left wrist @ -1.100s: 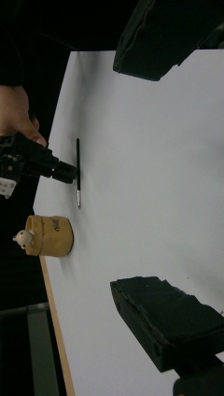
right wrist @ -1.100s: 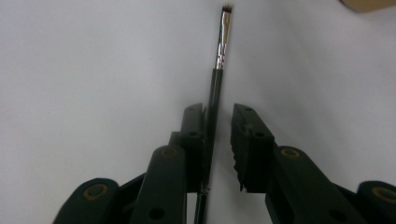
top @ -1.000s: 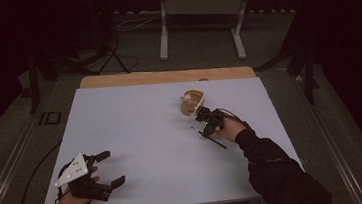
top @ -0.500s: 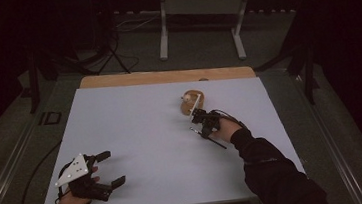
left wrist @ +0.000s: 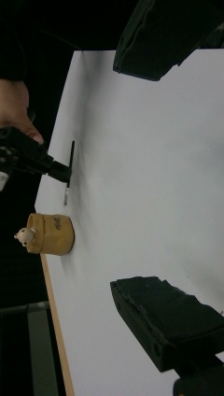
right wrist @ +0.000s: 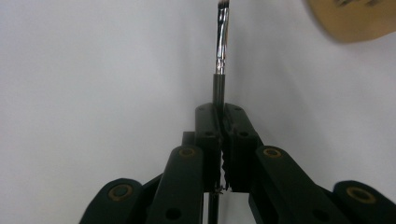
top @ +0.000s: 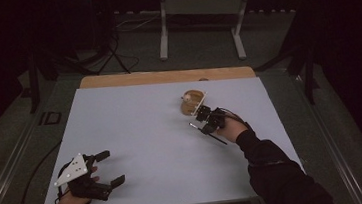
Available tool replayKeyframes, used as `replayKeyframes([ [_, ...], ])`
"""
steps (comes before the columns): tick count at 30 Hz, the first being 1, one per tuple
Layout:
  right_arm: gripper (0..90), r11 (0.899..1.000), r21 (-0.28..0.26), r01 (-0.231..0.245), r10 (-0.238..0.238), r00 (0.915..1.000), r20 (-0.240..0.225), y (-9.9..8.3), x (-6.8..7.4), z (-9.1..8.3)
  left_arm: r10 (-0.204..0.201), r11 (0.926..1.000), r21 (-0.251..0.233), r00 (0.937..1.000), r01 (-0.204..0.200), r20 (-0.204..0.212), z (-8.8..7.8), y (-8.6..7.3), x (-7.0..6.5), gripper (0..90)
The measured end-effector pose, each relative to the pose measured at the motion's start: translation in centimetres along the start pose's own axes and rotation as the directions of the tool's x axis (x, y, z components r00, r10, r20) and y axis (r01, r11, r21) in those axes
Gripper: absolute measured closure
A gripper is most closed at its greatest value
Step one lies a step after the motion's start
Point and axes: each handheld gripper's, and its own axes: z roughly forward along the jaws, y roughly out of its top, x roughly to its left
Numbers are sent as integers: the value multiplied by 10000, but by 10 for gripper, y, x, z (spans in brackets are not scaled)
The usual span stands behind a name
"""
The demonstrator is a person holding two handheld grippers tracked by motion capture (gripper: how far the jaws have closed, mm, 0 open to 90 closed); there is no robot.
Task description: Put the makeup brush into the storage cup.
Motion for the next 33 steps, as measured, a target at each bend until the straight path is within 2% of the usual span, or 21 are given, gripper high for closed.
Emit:
replayKeyframes([
  [2, 857, 9992, -374, -154, 148, 9998, -148, -2, -2, -6, -1, 10000, -7, 10000, 1, 0, 0, 0, 0, 1],
  [4, 857, 9975, -702, -67, 67, 10000, -5, -5, -1, -12, 10, 10000, -17, 10000, -10, -11, 0, 0, 0, 1],
  [5, 857, 9972, -681, -300, 282, 9992, -270, -6, -3, -14, -8, 10000, -34, 10000, 8, -9, 0, 0, 0, 1],
  [6, 857, 9940, -703, -843, 794, 9944, -694, -6, -6, -16, -5, 10000, -33, 10000, 5, -11, 0, 0, 0, 1],
  [7, 858, 9915, -900, -940, 885, 9941, -631, -8, -7, -18, 0, 10000, -30, 10000, 0, -12, 0, 0, 0, 1],
  [9, 858, 9924, -1017, -691, 649, 9969, -440, -10, -5, -21, -5, 10000, -43, 10000, 4, -11, 0, 0, 0, 1],
  [12, 858, 9910, -1217, -555, 506, 9978, -432, -13, -3, -23, 0, 10000, -43, 10000, 0, -11, 0, 0, 0, 1],
  [16, 858, 9819, -1833, -471, 424, 9987, -291, -17, 0, -30, 0, 10000, -24, 10000, 0, -3, 0, 0, 0, 1],
  [17, 858, 9747, -2174, -527, 470, 9984, -313, -19, -1, -34, -1, 10000, -24, 10000, 1, -1, 0, 0, 0, 1],
  [20, 858, 9613, -2678, -641, 601, 9979, -232, -22, 0, -40, -1, 10000, -30, 10000, 1, -2, 0, 0, 0, 1],
  [24, 858, 9447, -3148, -918, 772, 9953, -585, -28, -3, -47, 2, 10000, -36, 10000, -2, 0, 0, 0, 0, 1],
  [26, 858, 9415, -3238, -936, 805, 9953, -538, -30, -2, -48, -6, 10000, -44, 10000, 6, 8, 1, 0, 0, 1],
  [27, 858, 9294, -3572, -928, 784, 9954, -545, -35, -1, -50, -12, 10000, -48, 10000, 12, 7, 1, 0, 0, 1],
  [31, 858, 8914, -4400, -1088, 936, 9940, -562, -45, 3, -51, -48, 10000, -76, 10000, 48, -10, 0, 0, 0, 1],
  [33, 858, 8755, -4698, -1133, 1020, 9935, -497, -49, 5, -51, -58, 10000, -70, 10000, 58, -9, 0, 0, 0, 1],
])
